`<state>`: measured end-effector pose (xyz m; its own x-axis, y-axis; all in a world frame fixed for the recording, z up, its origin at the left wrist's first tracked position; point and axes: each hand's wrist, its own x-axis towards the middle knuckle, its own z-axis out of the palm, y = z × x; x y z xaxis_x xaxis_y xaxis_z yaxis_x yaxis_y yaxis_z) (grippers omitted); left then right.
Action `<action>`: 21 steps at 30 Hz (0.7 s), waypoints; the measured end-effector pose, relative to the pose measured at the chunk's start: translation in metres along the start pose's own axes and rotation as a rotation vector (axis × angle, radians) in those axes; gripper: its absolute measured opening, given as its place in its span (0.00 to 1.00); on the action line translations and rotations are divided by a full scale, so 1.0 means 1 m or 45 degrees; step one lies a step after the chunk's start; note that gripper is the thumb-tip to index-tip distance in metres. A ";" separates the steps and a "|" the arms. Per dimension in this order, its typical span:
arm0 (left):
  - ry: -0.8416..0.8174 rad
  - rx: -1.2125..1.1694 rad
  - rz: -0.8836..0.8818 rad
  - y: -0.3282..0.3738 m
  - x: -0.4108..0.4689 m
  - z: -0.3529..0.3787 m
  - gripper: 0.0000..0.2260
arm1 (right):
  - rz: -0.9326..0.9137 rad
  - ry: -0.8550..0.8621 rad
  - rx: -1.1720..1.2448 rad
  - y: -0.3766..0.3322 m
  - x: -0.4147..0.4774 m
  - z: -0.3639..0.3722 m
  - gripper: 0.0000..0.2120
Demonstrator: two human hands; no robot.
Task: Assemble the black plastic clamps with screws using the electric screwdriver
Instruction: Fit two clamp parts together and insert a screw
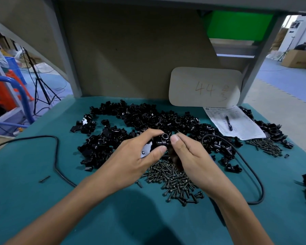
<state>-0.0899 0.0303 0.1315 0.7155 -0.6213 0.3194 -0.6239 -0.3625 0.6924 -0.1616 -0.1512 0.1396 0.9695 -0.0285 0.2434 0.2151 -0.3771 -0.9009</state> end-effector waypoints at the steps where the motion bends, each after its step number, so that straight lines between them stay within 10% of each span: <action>1: -0.005 -0.005 -0.007 0.000 0.000 -0.001 0.14 | -0.002 -0.025 -0.006 0.000 0.000 -0.002 0.18; 16: -0.048 -0.030 0.019 0.004 0.003 0.006 0.13 | -0.011 -0.116 -0.176 0.011 -0.001 -0.022 0.22; 21: -0.013 -0.028 -0.045 -0.002 -0.002 0.001 0.15 | 0.327 0.200 -1.079 0.064 -0.028 -0.058 0.23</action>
<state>-0.0905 0.0317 0.1288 0.7338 -0.6153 0.2882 -0.5912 -0.3692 0.7171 -0.1817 -0.2282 0.0957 0.9351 -0.3090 0.1733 -0.2254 -0.8963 -0.3819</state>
